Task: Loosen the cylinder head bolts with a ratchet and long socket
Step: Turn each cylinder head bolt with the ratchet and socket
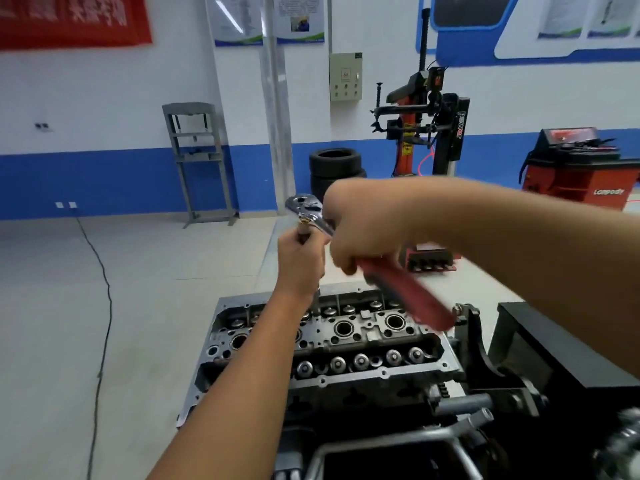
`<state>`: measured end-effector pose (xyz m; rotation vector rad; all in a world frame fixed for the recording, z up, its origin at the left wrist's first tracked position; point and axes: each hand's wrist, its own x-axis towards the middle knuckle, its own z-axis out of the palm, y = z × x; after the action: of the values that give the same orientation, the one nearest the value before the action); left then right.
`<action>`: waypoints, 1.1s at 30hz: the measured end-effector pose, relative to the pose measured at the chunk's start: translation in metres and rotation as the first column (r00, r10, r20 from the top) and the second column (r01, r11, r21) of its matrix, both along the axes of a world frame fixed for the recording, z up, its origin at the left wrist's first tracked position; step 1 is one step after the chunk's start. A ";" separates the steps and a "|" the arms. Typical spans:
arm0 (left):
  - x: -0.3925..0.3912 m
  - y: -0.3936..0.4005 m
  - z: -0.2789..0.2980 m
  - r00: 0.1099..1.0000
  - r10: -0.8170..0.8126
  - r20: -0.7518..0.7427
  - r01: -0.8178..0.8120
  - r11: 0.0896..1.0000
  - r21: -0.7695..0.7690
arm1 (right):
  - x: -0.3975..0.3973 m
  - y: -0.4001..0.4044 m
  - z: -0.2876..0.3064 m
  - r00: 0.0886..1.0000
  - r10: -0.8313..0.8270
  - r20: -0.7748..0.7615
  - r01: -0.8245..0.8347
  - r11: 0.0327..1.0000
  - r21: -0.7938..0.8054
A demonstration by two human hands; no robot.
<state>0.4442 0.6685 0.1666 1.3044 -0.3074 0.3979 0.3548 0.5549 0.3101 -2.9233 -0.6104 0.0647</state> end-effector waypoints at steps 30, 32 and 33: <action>0.005 -0.010 0.003 0.997 -0.025 -0.069 0.031 0.995 0.094 | 0.013 -0.019 -0.011 1.000 0.013 0.010 -0.015 0.967 0.254; 0.004 -0.001 -0.001 0.991 -0.106 -0.080 0.113 0.988 0.100 | 0.023 -0.031 -0.001 0.998 0.006 0.063 -0.016 0.988 0.151; 0.002 0.004 -0.002 0.984 -0.162 -0.070 0.170 0.978 0.117 | 0.027 -0.039 0.004 0.990 -0.013 0.143 0.001 0.997 0.082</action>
<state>0.4464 0.6722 0.1646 1.3968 -0.3924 0.2002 0.3814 0.5156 0.3140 -2.8677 -0.6087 -0.1687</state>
